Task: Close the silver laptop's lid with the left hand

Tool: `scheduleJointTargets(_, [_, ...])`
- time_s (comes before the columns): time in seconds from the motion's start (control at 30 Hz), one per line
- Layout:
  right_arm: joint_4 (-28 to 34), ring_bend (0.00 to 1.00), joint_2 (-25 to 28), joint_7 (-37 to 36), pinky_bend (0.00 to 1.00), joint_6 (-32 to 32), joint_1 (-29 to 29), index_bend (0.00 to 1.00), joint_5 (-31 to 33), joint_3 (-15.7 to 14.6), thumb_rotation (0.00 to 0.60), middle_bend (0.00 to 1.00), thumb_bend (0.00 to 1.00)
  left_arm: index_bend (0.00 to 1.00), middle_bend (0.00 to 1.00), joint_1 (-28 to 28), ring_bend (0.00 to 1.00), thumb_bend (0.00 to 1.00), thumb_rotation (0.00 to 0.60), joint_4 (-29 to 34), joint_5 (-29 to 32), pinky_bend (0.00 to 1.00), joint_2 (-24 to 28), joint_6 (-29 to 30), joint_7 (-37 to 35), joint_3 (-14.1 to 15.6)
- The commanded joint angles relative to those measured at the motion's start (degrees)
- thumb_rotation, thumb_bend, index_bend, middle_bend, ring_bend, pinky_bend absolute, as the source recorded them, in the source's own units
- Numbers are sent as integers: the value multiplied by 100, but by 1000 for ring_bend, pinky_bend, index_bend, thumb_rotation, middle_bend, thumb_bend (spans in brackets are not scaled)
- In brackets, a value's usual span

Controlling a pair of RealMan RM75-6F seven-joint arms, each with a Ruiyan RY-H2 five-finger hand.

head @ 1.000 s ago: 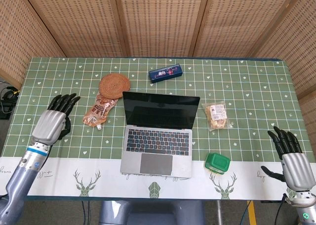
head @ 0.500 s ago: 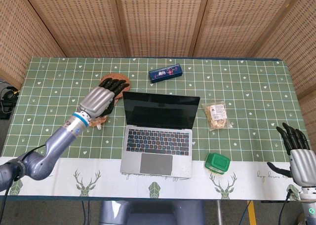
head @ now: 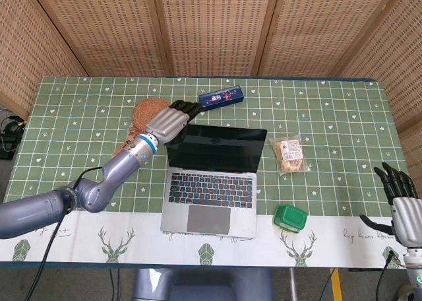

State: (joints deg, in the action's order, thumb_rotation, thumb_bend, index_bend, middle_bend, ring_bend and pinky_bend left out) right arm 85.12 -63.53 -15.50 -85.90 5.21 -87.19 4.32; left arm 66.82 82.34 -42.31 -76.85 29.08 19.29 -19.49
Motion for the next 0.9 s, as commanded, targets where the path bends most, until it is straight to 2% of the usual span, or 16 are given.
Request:
scheduleJointTargets(0.03, [-22,0,18,-60,0,5,-3,0,32,20,600,0,96,43,0,309,0,1000,600,-198,335,30,-190,-118,-37,115])
scheduleJointTargets(0.13, [-33,0,35,-118,0,3,-7,0,44,30,600,0,96,98,0,485,7,1000,600,-249,469,91,-248,-71,6,197])
scheduleJointTargets(0.2, [-37,0,46,-149,0,-5,-11,0,37,30,600,0,97,162,29,597,49,1000,600,-251,582,157,-272,-2,30,256])
scheduleJointTargets(0.33, [-35,0,59,-178,0,-25,-17,0,11,26,600,0,97,314,197,763,199,1000,600,-208,798,303,-279,126,78,372])
scheduleJointTargets(0.4, [-32,0,65,-190,0,-40,-24,0,6,27,600,0,96,364,257,809,244,1000,600,-142,911,336,-256,127,32,388])
scheduleJointTargets(0.6, [-22,0,76,-198,0,-70,-38,0,-12,26,600,0,97,423,323,870,290,1000,600,241,988,357,52,87,-173,385])
scheduleJointTargets(0.9, [36,0,83,-135,0,-126,-53,0,-95,0,600,0,96,428,327,743,294,1000,600,1044,694,359,561,95,-483,446])
